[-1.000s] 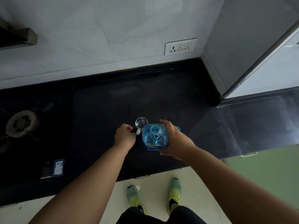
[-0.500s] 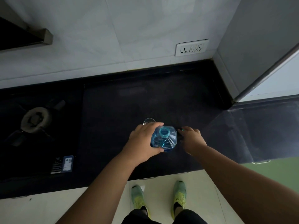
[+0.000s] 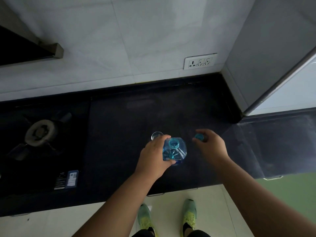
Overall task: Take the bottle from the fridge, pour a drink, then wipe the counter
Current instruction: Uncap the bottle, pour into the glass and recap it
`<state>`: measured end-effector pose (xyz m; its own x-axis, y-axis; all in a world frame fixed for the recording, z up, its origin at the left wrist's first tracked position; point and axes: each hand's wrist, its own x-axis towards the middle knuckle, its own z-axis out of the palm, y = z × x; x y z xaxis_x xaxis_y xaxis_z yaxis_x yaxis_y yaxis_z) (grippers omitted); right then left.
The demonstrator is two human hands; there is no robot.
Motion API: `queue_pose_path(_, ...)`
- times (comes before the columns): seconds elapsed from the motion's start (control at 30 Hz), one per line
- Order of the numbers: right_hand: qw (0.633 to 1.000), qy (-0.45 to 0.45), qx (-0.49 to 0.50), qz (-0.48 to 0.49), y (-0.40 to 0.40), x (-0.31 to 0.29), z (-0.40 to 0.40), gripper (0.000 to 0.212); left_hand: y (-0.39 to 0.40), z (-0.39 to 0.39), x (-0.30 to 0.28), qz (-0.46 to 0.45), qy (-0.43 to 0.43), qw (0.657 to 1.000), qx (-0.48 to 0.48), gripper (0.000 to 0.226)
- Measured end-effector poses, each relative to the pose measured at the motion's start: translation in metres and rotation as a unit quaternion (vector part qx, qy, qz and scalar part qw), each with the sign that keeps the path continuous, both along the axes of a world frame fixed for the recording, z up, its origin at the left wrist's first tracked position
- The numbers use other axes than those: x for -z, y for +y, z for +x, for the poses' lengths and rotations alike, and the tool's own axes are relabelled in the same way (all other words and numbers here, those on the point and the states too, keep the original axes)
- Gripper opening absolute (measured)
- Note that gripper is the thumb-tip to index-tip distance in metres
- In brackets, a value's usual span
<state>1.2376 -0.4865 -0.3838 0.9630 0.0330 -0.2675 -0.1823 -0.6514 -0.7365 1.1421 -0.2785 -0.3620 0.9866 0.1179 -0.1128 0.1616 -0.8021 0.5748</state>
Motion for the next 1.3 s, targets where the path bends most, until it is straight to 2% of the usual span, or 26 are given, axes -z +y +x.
queue_pose_path(0.2,0.995,-0.037,-0.092,0.019,0.005,-0.08,-0.012,0.039,-0.004,0.002,0.0,-0.055,0.035,0.998,-0.012,0.086)
queue_pose_path(0.3,0.988,-0.04,-0.149,-0.006,0.01,-0.099,-0.018,0.041,-0.007,0.005,0.0,-0.098,0.037,0.994,-0.009,0.085)
queue_pose_path(0.43,0.984,-0.043,-0.169,-0.031,0.01,-0.109,-0.02,0.033,-0.012,0.007,0.0,-0.125,-0.002,0.992,-0.009,0.083)
queue_pose_path(0.6,0.981,-0.06,-0.181,-0.029,0.003,-0.119,-0.015,0.033,-0.014,0.005,-0.004,-0.12,-0.029,0.992,0.012,0.088)
queue_pose_path(0.9,0.923,-0.095,-0.356,-0.111,0.011,-0.143,0.001,0.032,-0.008,0.007,-0.029,-0.054,-0.055,0.996,0.053,0.086)
queue_pose_path(1.07,0.917,-0.094,-0.35,-0.167,0.021,-0.145,0.007,0.033,-0.003,0.007,-0.035,-0.041,-0.061,0.996,0.045,0.085)
queue_pose_path(1.17,0.927,-0.108,-0.291,-0.209,0.031,-0.142,0.001,0.038,-0.003,0.009,-0.036,-0.043,-0.066,0.996,0.043,0.084)
queue_pose_path(1.23,0.919,-0.139,-0.253,-0.267,0.037,-0.141,-0.004,0.041,-0.004,0.011,-0.037,-0.038,-0.063,0.996,0.045,0.078)
queue_pose_path(1.3,0.923,-0.139,-0.241,-0.266,0.039,-0.139,-0.005,0.047,-0.003,0.012,-0.036,-0.043,-0.059,0.996,0.041,0.075)
